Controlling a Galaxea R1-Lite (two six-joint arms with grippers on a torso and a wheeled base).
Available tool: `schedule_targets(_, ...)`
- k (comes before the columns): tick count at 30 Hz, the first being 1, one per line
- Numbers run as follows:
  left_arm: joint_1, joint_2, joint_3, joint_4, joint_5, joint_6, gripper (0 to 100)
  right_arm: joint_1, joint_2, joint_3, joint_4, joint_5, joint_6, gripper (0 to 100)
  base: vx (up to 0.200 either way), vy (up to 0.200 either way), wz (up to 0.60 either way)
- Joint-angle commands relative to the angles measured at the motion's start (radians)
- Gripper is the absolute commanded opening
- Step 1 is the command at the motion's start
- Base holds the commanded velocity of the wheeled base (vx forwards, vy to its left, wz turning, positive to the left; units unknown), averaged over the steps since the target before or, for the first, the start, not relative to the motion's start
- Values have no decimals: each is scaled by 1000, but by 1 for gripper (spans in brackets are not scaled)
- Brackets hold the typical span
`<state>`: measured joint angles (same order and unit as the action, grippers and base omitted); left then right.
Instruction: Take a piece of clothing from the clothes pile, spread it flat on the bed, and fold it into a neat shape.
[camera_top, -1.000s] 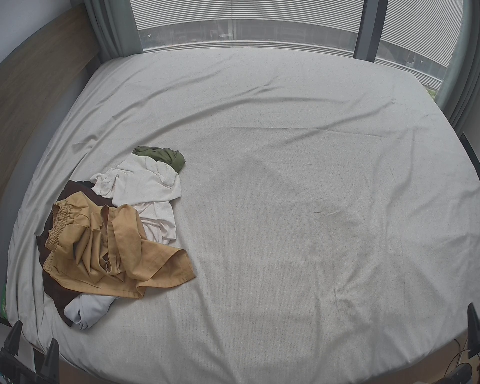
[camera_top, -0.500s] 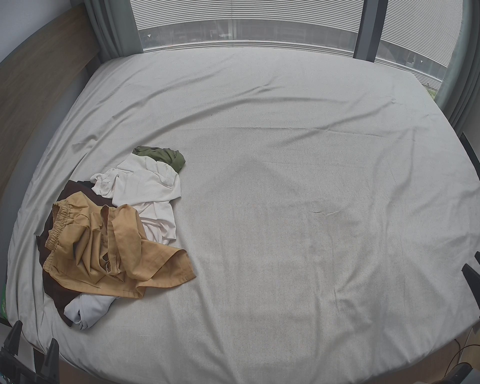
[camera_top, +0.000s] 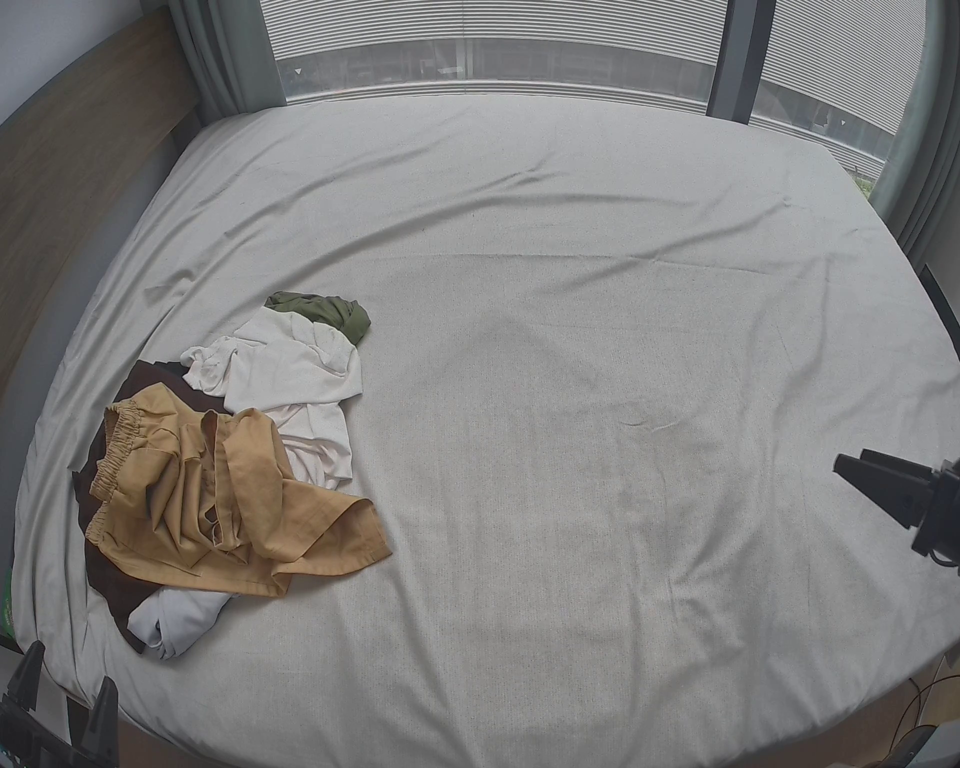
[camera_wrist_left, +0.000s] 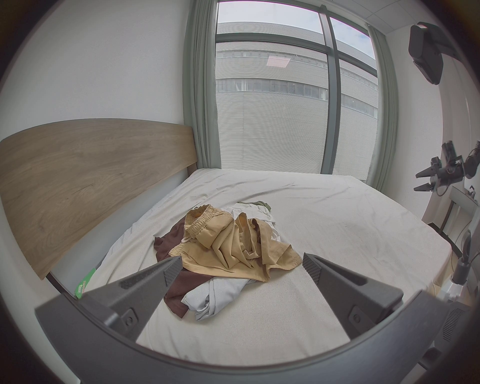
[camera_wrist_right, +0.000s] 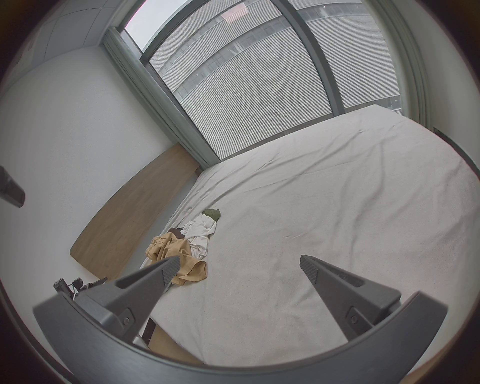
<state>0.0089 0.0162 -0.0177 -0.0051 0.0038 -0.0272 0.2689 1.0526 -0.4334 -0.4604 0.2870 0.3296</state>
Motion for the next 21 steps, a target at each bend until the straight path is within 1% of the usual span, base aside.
schedule_targets(1,0,-16,18,1,1,1,100,90,216,-44,-80,4,45,100,0,0,0)
schedule_targets(2,0,-16,18,1,1,1,100,90,216,-44,-80,4,45,100,0,0,0)
schedule_targets(4,0,-16,18,1,1,1,100,125,277,-62,-113,4,82,100,0,0,0)
schedule_targets(5,0,-16,18,-1,1,1,100,128,299,-70,-126,4,86,100,0,0,0)
schedule_targets(8,0,-16,18,1,1,1,100,141,357,-87,-149,4,86,100,0,0,0)
schedule_targets(10,0,-16,18,-1,1,3,100,177,406,-94,-173,4,88,100,0,0,0)
schedule_targets(21,-1,-16,18,1,-1,4,100,279,621,-179,-261,1,94,100,0,0,0)
